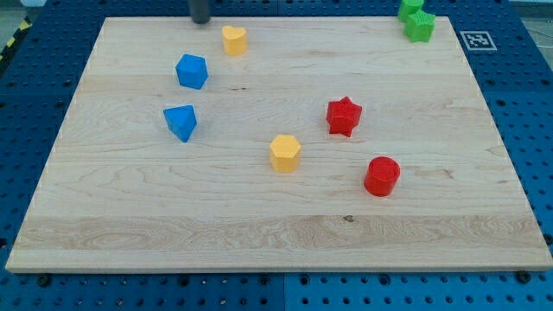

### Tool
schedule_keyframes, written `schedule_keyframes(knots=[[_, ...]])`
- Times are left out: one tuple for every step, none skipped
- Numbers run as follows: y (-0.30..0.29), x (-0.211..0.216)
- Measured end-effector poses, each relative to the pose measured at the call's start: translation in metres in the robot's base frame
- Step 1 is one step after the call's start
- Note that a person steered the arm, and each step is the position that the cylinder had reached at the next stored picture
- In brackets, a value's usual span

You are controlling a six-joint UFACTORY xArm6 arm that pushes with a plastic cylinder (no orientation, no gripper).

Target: Slightly push the yellow heart diagonally to the top right of the blue cube

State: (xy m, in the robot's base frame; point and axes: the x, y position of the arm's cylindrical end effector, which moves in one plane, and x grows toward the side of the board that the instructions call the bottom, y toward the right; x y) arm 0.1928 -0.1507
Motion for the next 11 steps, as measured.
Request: schedule_keyframes(knots=[[-0.009,0.004],[-0.005,0.023],[-0.001,0.030],[0.010,0.040],[0.019,0.051],[0.019,0.051],[0.023,0.051],[0.026,0.051],[0.028,0.051],[0.034,0.054],[0.034,0.063]])
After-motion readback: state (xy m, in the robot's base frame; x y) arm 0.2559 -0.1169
